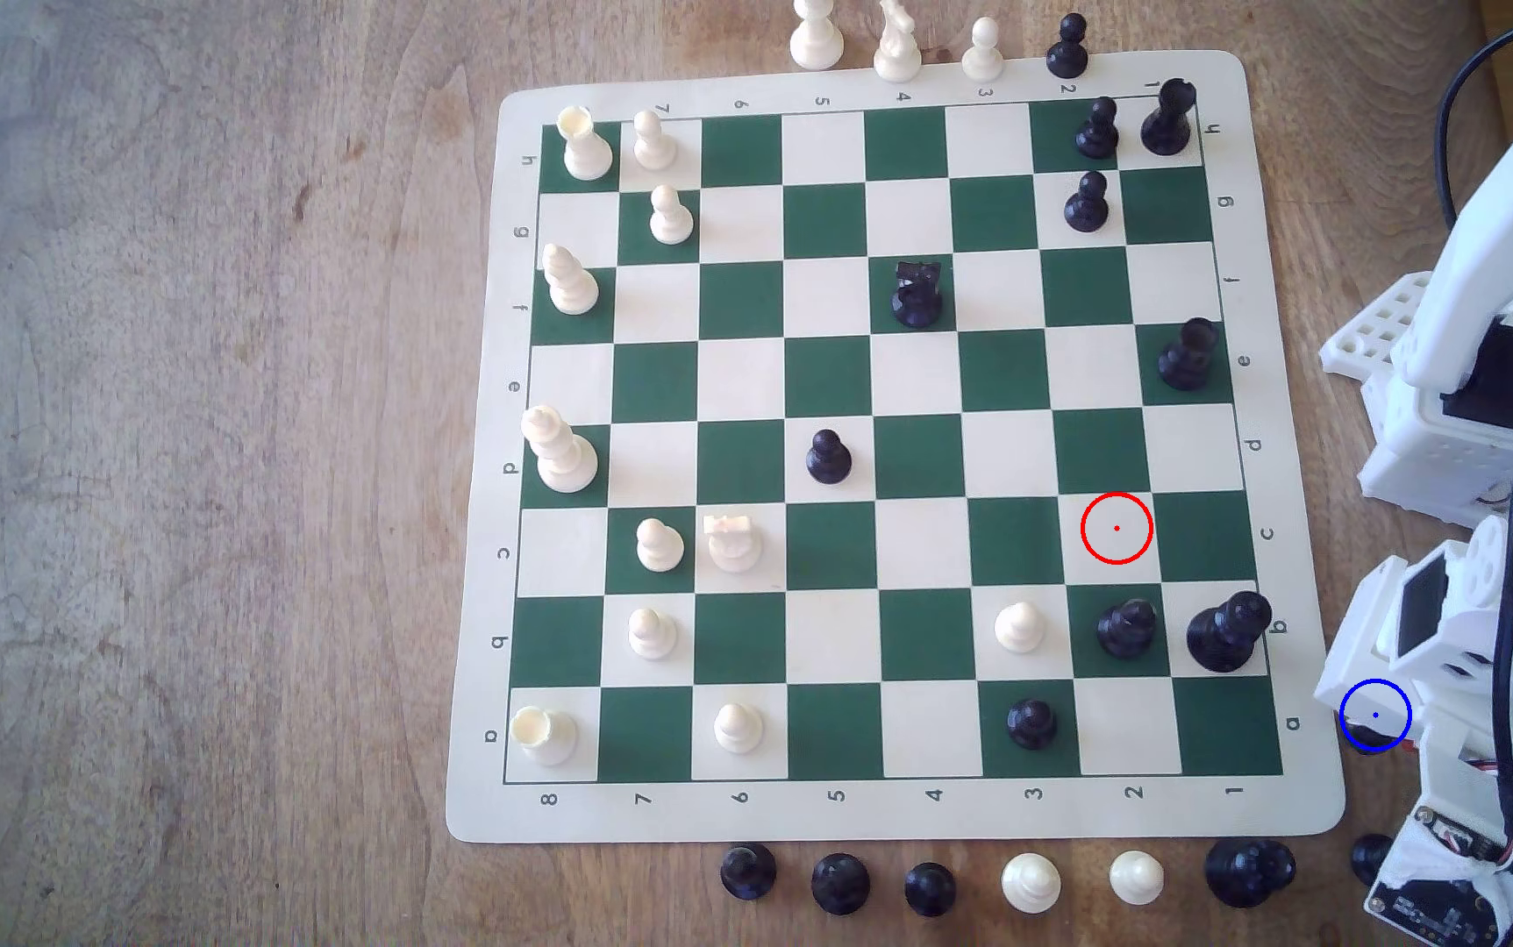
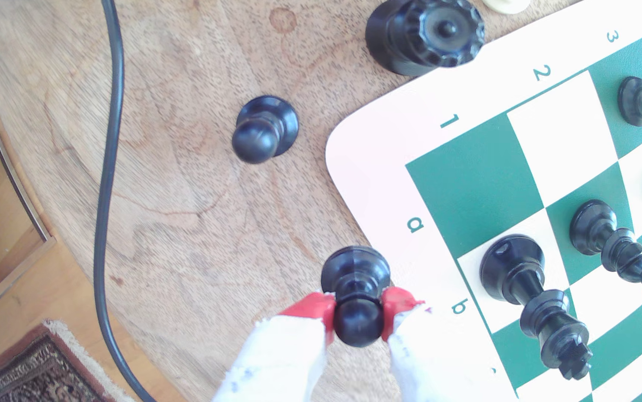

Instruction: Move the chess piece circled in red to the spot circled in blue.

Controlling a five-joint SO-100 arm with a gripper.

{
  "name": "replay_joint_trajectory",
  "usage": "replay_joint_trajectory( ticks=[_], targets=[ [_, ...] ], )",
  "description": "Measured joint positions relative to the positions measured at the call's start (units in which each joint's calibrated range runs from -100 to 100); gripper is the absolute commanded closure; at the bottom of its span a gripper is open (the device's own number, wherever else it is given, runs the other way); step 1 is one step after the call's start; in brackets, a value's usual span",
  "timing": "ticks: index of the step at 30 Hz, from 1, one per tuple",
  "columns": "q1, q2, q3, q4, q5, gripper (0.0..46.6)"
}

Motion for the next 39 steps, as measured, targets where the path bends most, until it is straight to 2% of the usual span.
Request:
replay_joint_trajectory(
  ticks=[17, 39],
  targets=[
    [-2.9, 2.6, 4.9, -5.3, -1.9, 45.4],
    [-3.4, 4.9, 5.2, -7.1, -1.8, 45.4]
  ],
)
